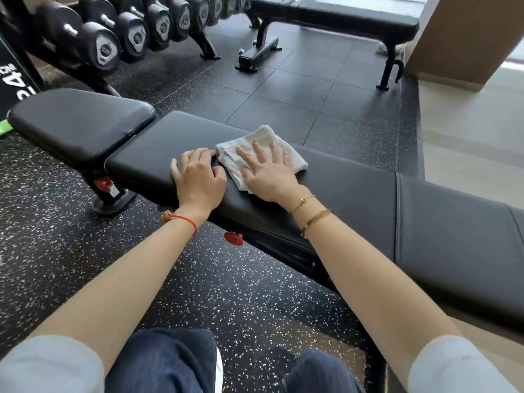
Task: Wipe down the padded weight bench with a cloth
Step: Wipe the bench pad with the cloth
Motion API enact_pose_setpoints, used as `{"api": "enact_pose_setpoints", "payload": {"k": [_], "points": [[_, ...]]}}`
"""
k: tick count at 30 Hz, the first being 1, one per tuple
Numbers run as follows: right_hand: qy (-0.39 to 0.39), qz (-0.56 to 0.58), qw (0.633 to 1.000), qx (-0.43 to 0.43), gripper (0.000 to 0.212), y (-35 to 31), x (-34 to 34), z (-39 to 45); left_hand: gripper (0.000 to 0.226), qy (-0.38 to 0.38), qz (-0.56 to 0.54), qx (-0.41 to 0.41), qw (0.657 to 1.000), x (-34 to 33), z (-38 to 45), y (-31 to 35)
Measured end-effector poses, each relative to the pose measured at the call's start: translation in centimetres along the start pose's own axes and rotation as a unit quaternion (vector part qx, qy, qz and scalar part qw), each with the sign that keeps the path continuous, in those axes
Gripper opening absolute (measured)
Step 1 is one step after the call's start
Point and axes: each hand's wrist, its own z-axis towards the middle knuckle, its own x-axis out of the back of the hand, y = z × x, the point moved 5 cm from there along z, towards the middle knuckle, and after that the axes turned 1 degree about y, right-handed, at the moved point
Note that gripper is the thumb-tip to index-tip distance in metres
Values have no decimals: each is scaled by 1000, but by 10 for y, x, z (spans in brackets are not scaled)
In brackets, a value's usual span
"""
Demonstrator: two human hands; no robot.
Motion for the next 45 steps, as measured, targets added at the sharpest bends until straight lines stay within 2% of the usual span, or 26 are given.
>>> {"api": "enact_pose_setpoints", "payload": {"k": [7,10,17,22,28,32,36,39,45], "points": [[30,-8,999,-10,53,19,0,-85,36,-31,-30,7,999,1,-10,15],[42,-7,999,-34,53,36,0,-119,35,-50,-43,-33,997,-2,-29,49],[99,-61,978,-170,54,99,0,-184,38,-93,-63,-129,985,-20,-76,135],[92,-73,967,-225,56,140,4,-224,40,-121,-55,-167,977,-36,-105,174],[88,-28,947,-308,54,206,15,-266,40,-133,-16,-178,975,-48,-120,191],[69,6,934,-350,53,249,29,-261,41,-121,-9,-184,975,-47,-123,191],[38,23,941,-336,53,254,38,-229,40,-106,-10,-180,978,-45,-122,193],[22,14,959,-282,54,228,36,-212,38,-96,-19,-173,980,-44,-122,193],[50,3,977,-206,52,190,19,-262,40,-102,-30,-172,979,-41,-124,193]]}}
